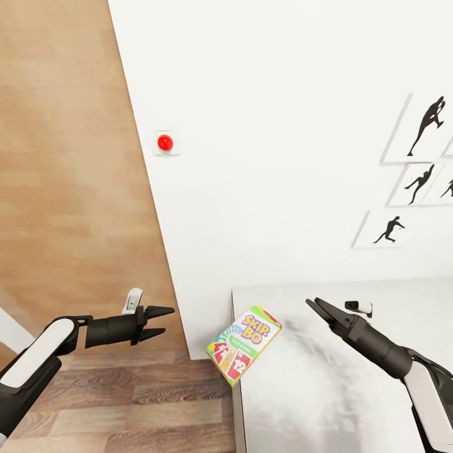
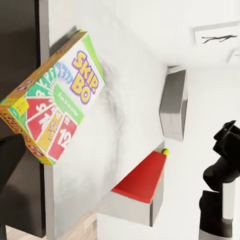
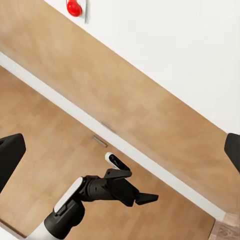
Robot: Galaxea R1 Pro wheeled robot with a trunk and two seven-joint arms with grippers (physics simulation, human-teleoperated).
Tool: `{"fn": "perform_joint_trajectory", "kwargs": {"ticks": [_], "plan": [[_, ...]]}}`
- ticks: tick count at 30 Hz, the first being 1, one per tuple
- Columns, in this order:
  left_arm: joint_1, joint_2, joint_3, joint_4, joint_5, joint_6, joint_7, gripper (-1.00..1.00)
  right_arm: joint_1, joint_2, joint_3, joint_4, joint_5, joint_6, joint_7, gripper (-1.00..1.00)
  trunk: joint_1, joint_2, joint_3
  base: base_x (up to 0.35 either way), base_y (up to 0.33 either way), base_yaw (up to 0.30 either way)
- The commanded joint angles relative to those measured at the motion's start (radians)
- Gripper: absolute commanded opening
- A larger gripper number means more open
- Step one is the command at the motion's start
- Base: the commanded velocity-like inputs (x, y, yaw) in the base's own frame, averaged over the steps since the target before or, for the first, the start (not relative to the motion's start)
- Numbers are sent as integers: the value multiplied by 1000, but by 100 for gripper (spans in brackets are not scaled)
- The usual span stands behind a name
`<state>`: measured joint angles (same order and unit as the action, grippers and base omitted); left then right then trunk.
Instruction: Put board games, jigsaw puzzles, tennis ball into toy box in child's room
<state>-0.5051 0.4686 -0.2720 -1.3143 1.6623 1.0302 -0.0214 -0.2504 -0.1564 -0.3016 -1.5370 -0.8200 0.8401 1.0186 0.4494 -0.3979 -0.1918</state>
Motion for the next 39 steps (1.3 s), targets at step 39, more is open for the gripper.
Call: {"fn": "perform_joint_trajectory", "kwargs": {"ticks": [39], "plan": [[-1, -19, 3, -10, 1, 2, 6, 100, -1, -1, 4, -2, -2, 12, -4, 100, 93, -170, -77, 1, 0, 0]]}}
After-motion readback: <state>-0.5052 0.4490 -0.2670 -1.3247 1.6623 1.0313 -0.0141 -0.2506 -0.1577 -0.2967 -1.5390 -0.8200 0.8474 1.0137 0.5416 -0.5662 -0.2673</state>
